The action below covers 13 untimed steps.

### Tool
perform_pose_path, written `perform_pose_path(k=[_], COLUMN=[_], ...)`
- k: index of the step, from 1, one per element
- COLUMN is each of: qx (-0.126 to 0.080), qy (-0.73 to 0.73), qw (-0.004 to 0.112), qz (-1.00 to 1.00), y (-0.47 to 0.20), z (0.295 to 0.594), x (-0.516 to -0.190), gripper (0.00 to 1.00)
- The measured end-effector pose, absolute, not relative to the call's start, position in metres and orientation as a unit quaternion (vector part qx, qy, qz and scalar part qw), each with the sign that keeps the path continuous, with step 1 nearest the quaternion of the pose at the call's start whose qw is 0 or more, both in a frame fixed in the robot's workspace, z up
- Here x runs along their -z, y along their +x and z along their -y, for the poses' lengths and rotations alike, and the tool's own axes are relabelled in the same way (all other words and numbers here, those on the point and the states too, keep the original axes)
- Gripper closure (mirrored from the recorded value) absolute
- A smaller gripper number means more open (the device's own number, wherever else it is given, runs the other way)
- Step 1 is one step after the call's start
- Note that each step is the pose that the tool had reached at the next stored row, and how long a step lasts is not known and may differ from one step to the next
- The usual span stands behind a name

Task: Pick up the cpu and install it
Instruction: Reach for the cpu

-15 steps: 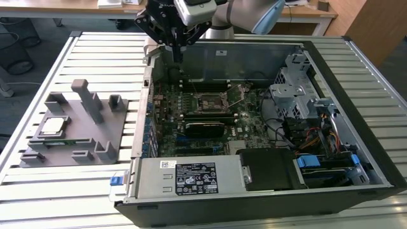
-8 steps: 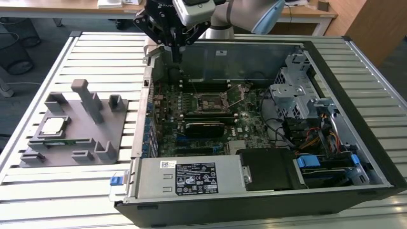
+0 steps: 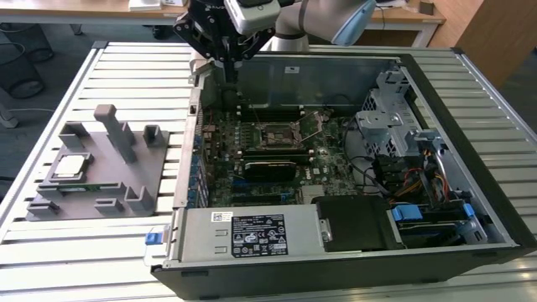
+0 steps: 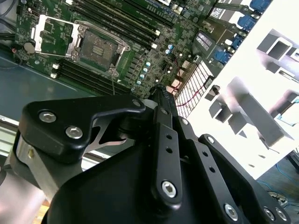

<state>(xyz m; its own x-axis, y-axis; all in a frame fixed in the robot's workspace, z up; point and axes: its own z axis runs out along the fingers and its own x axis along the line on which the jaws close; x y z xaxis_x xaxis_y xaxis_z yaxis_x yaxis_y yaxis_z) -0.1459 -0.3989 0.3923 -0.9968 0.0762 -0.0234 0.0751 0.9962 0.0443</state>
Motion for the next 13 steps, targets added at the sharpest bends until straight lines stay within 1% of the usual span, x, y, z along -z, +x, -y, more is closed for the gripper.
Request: perform_pose_path(k=[13], qx=[-0.022], qy=[0.038], qw=[0.013], qz=[-0.999], y=[-0.1508], z=[0.3989], x=[-0.392], gripper=[0.89])
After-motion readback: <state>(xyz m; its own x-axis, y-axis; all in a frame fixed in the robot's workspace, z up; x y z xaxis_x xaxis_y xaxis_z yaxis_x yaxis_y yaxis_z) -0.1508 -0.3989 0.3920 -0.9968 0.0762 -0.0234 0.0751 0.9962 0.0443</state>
